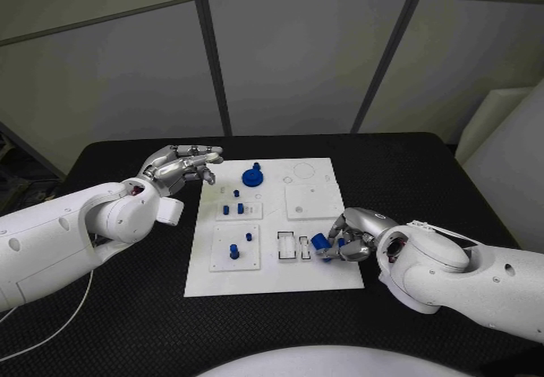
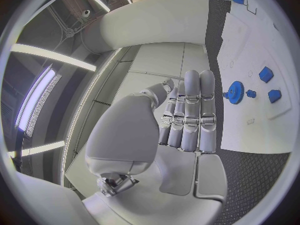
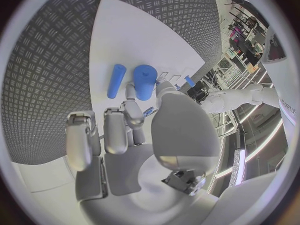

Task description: Assemble the parts on the task board

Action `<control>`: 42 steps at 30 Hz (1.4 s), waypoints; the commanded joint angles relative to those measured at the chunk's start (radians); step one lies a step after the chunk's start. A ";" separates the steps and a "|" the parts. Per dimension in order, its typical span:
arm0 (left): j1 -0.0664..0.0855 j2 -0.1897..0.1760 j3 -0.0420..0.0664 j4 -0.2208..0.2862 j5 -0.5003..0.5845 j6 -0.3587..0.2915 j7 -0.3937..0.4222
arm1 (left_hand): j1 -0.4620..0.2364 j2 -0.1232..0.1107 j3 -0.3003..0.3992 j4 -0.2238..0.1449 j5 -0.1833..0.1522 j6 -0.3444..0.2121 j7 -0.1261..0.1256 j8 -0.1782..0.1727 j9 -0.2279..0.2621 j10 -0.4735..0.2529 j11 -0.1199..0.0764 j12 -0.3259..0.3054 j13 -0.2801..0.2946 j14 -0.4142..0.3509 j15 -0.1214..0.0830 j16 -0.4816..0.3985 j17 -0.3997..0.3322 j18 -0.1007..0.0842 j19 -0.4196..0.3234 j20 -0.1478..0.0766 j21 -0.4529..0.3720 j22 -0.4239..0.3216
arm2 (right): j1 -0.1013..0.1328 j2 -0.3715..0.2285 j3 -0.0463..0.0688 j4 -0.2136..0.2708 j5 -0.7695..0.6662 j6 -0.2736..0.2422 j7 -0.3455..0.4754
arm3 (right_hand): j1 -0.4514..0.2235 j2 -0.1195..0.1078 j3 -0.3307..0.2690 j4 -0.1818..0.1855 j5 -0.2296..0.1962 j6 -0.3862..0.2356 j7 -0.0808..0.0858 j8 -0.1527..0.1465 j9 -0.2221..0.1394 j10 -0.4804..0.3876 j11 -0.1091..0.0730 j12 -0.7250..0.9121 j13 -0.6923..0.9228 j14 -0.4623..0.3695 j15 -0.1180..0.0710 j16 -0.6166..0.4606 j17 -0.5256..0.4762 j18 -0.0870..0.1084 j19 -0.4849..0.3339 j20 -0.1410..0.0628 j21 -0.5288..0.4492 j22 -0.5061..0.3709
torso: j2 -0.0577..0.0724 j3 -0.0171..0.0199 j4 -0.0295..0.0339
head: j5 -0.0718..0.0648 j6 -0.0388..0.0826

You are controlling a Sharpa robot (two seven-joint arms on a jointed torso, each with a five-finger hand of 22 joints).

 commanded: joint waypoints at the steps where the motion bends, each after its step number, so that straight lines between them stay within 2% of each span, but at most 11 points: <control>1: 0.001 0.000 0.001 0.004 0.002 0.020 0.008 | -0.004 0.000 -0.006 -0.003 -0.002 -0.004 0.005 -0.006 -0.001 -0.008 0.000 -0.005 0.001 -0.007 0.003 -0.006 -0.001 -0.012 -0.002 0.009 -0.007 -0.002 | -0.005 0.012 0.000 -0.010 -0.012 0.021 -0.015 | 0.012 0.006 0.001 -0.001 0.043 -0.007 -0.004 0.004 0.017 0.008 -0.002 0.006 0.007 0.039 -0.005 0.006 0.003 -0.015 0.104 0.000 0.003 0.263 | 0.000 -0.0023 0.0013 | -0.007 -0.002; 5: 0.001 -0.001 0.001 0.005 0.002 0.021 0.008 | -0.004 0.000 -0.006 -0.003 -0.002 -0.004 0.005 -0.006 -0.001 -0.008 0.000 -0.005 0.001 -0.007 0.003 -0.006 -0.001 -0.012 -0.002 0.009 -0.007 -0.002 | -0.008 0.022 0.000 -0.018 -0.012 0.025 -0.022 | 0.024 0.014 0.006 -0.002 0.086 -0.004 -0.005 0.005 0.037 0.009 -0.003 0.010 0.015 0.039 -0.006 0.008 0.008 -0.015 0.104 -0.001 0.003 0.263 | 0.000 0.0007 0.0008 | 0.003 -0.004; 7: 0.001 -0.001 0.001 0.005 0.002 0.018 0.010 | -0.003 0.000 -0.006 -0.003 -0.002 -0.005 0.005 -0.006 -0.002 -0.008 0.000 -0.005 0.001 -0.007 0.003 -0.007 -0.001 -0.012 -0.002 0.009 -0.007 -0.002 | -0.009 0.026 0.000 -0.021 -0.012 0.023 -0.026 | 0.029 0.017 0.008 -0.001 0.120 -0.001 -0.006 0.006 0.049 0.011 -0.005 0.014 0.020 0.039 -0.007 0.010 0.011 -0.015 0.104 -0.001 0.003 0.263 | 0.000 0.0011 0.0022 | 0.005 -0.005; 10: 0.001 -0.002 0.001 0.006 0.002 0.016 0.013 | -0.002 0.000 -0.005 -0.004 -0.001 -0.005 0.005 -0.006 -0.002 -0.008 0.000 -0.005 0.001 -0.007 0.003 -0.007 -0.001 -0.012 -0.002 0.009 -0.008 -0.003 | -0.009 0.029 0.000 -0.022 -0.012 0.008 -0.033 | 0.038 0.026 0.014 -0.002 0.134 0.007 -0.010 0.010 0.063 0.017 -0.008 0.022 0.031 0.040 -0.008 0.011 0.013 -0.015 0.104 -0.003 0.003 0.263 | -0.001 0.0004 0.0034 | 0.007 -0.006; 15: 0.001 -0.003 0.001 0.007 0.002 0.016 0.016 | -0.002 0.000 -0.005 -0.004 -0.001 -0.005 0.005 -0.006 -0.002 -0.008 0.000 -0.005 0.001 -0.007 0.003 -0.007 -0.001 -0.012 -0.002 0.009 -0.008 -0.003 | -0.010 0.026 0.000 -0.013 -0.014 -0.074 -0.021 | 0.068 0.046 0.030 -0.007 0.157 0.030 -0.022 0.022 0.095 0.035 -0.017 0.050 0.061 0.041 -0.016 0.015 0.023 -0.015 0.104 -0.009 0.003 0.263 | -0.003 0.0015 0.0006 | 0.014 -0.007; 18: 0.001 -0.004 0.001 0.006 0.002 0.017 0.017 | -0.002 0.000 -0.005 -0.004 -0.001 -0.005 0.005 -0.006 -0.002 -0.008 0.000 -0.005 0.001 -0.007 0.003 -0.007 -0.001 -0.012 -0.002 0.009 -0.008 -0.003 | -0.010 0.019 0.000 -0.003 -0.002 -0.136 0.014 | 0.085 0.046 0.037 -0.007 0.212 0.041 -0.030 0.031 0.124 0.032 -0.025 0.042 0.058 0.040 -0.022 0.013 0.019 -0.015 0.104 -0.014 0.003 0.263 | -0.003 0.0014 -0.0006 | 0.017 -0.005; 21: 0.001 -0.003 0.001 0.007 0.002 0.018 0.017 | -0.002 0.000 -0.005 -0.004 -0.001 -0.005 0.005 -0.006 -0.002 -0.008 0.000 -0.005 0.001 -0.007 0.003 -0.007 -0.001 -0.012 -0.002 0.009 -0.008 -0.003 | -0.010 0.012 0.000 0.011 0.018 -0.176 0.043 | 0.086 0.047 0.038 -0.006 0.218 0.044 -0.033 0.034 0.136 0.034 -0.027 0.043 0.061 0.040 -0.024 0.013 0.019 -0.015 0.104 -0.016 0.003 0.263 | -0.001 -0.0007 0.0008 | 0.016 -0.006; 26: 0.001 -0.003 0.001 0.006 0.002 0.019 0.017 | -0.002 0.000 -0.005 -0.004 -0.001 -0.005 0.005 -0.006 -0.002 -0.008 0.000 -0.005 0.001 -0.007 0.003 -0.007 -0.001 -0.012 -0.002 0.009 -0.008 -0.003 | -0.010 0.007 0.001 0.036 0.039 -0.220 0.072 | 0.082 0.048 0.037 -0.003 0.221 0.045 -0.034 0.036 0.145 0.036 -0.028 0.045 0.063 0.040 -0.025 0.014 0.021 -0.015 0.104 -0.017 0.003 0.263 | -0.002 0.0001 0.0007 | 0.019 -0.005; 31: 0.001 -0.003 0.001 0.007 0.002 0.019 0.016 | -0.002 0.000 -0.005 -0.004 -0.001 -0.005 0.005 -0.006 -0.002 -0.008 0.000 -0.005 0.001 -0.007 0.003 -0.007 -0.001 -0.012 -0.002 0.009 -0.008 -0.003 | -0.009 0.015 0.001 0.046 0.062 -0.224 0.080 | 0.069 0.049 0.034 -0.001 0.221 0.044 -0.034 0.036 0.157 0.037 -0.029 0.043 0.063 0.040 -0.026 0.014 0.022 -0.015 0.104 -0.018 0.003 0.263 | 0.000 -0.0018 0.0030 | 0.018 -0.005; 33: 0.001 -0.003 0.001 0.007 0.002 0.020 0.016 | -0.002 0.000 -0.005 -0.004 -0.001 -0.005 0.005 -0.006 -0.002 -0.008 0.000 -0.005 0.001 -0.007 0.003 -0.007 -0.001 -0.012 -0.002 0.009 -0.008 -0.003 | -0.009 0.022 0.001 0.046 0.069 -0.217 0.081 | 0.063 0.051 0.033 0.000 0.221 0.043 -0.034 0.036 0.162 0.037 -0.029 0.042 0.063 0.040 -0.026 0.013 0.021 -0.015 0.104 -0.019 0.003 0.263 | -0.001 -0.0005 0.0025 | 0.020 -0.006; 42: 0.001 -0.003 0.001 0.009 0.002 0.021 0.015 | -0.002 0.000 -0.005 -0.004 -0.001 -0.005 0.005 -0.006 -0.002 -0.008 0.000 -0.005 0.001 -0.007 0.003 -0.007 -0.001 -0.012 -0.002 0.009 -0.008 -0.003 | -0.009 0.079 0.002 0.018 0.098 -0.139 0.060 | 0.000 0.058 0.022 0.002 0.222 0.055 -0.040 0.037 0.199 0.042 -0.033 0.040 0.067 0.040 -0.029 0.012 0.021 -0.015 0.104 -0.021 0.003 0.263 | 0.000 -0.0007 0.0028 | 0.025 -0.006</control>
